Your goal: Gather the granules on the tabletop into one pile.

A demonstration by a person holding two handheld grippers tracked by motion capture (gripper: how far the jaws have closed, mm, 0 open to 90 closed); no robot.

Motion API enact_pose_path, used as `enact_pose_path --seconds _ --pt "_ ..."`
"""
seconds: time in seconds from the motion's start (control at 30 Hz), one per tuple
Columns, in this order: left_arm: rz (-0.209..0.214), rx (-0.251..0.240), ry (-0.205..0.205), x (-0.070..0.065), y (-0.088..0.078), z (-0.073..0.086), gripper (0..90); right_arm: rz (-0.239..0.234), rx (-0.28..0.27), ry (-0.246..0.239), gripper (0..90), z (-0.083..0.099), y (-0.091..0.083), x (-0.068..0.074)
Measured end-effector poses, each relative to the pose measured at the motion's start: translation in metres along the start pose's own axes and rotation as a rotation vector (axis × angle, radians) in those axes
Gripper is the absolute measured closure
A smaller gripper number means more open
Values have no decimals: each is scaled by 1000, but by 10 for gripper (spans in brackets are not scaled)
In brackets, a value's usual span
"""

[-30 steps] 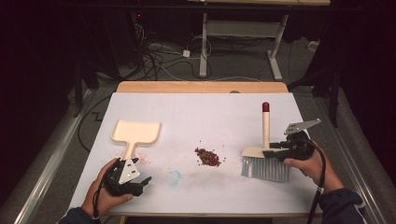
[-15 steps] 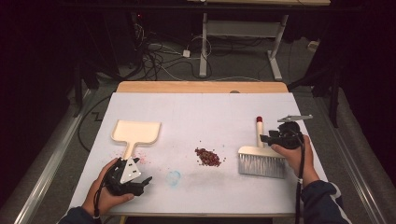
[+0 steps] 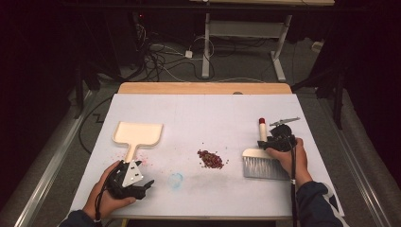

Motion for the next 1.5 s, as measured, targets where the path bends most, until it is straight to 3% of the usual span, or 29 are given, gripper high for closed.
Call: enact_pose_path --seconds 0.2,0.4,0.53,0.83,1.0,1.07,1.33,1.5 --pt "2 3 -2 1 1 0 220 -5 0 22 577 5 -5 -12" --pt "2 3 -2 1 1 0 220 51 -2 8 478 5 -6 -13" --pt "2 -2 -8 0 1 -1 220 57 -79 18 442 0 -16 -13" --pt "-3 -20 -17 1 -1 -2 220 37 -352 -95 348 -22 -59 6" --pt "-4 -18 -17 2 -1 -2 219 37 -462 -149 303 -28 -79 17" --pt "-6 -20 -17 2 -1 -2 218 49 -484 -164 290 -28 -85 20" --pt "-12 -32 -28 3 -3 -3 212 19 -564 -178 223 -30 -104 33" --pt "-12 -38 -32 3 -4 -3 207 48 -564 -198 218 -24 -108 38"
Point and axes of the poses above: each handheld gripper's, and its own axes: y roughly forward along the jaws, z roughly out of its underside, x roughly to its left, the point moved 7 cm from there along y, roughly forward along the jaws, and after that the axes turned 2 degrees about -x, right-handed, at the moved point
